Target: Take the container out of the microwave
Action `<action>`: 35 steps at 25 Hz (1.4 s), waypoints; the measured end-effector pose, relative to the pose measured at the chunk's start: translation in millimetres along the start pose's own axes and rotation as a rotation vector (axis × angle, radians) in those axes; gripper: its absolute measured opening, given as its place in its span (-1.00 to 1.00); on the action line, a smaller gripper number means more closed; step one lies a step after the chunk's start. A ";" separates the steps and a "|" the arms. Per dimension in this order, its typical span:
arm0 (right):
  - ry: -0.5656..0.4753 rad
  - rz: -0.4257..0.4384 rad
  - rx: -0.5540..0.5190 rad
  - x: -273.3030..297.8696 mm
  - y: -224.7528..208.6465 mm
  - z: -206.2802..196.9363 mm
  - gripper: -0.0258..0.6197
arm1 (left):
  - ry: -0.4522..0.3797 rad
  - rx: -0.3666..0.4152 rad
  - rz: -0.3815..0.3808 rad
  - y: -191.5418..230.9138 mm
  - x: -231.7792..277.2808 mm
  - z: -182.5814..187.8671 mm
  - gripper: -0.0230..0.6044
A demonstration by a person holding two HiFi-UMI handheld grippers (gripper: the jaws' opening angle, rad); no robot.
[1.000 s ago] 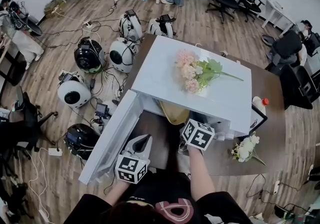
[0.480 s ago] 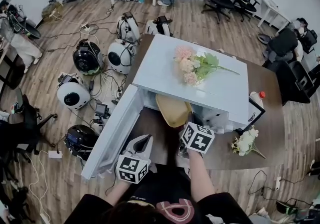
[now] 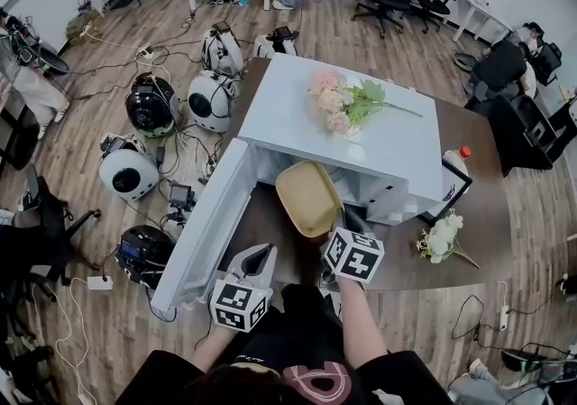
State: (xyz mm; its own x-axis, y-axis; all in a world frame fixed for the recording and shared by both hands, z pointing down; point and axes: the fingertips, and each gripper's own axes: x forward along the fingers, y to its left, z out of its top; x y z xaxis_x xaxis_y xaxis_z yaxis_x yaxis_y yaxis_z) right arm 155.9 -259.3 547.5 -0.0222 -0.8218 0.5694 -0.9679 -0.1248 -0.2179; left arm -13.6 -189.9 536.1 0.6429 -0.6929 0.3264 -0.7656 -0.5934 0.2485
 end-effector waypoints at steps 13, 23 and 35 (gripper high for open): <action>-0.005 -0.048 0.020 -41.5 1.3 -31.2 -0.83 | 0.003 0.013 -0.042 -8.6 -32.1 -14.6 -0.90; -0.002 -0.070 0.039 -62.9 2.0 -50.6 -0.83 | -0.002 0.022 -0.053 -10.4 -45.5 -16.9 -0.90; 0.031 -0.087 0.052 -83.9 -3.6 -89.2 -0.83 | 0.014 0.022 -0.085 -23.5 -56.2 -30.3 -0.90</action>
State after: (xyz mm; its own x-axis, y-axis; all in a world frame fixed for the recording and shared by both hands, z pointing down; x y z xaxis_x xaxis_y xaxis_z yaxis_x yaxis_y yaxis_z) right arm 138.9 -140.3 571.2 0.0524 -0.7890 0.6122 -0.9523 -0.2240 -0.2072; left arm -32.5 -124.6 539.6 0.7052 -0.6337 0.3180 -0.7074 -0.6589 0.2558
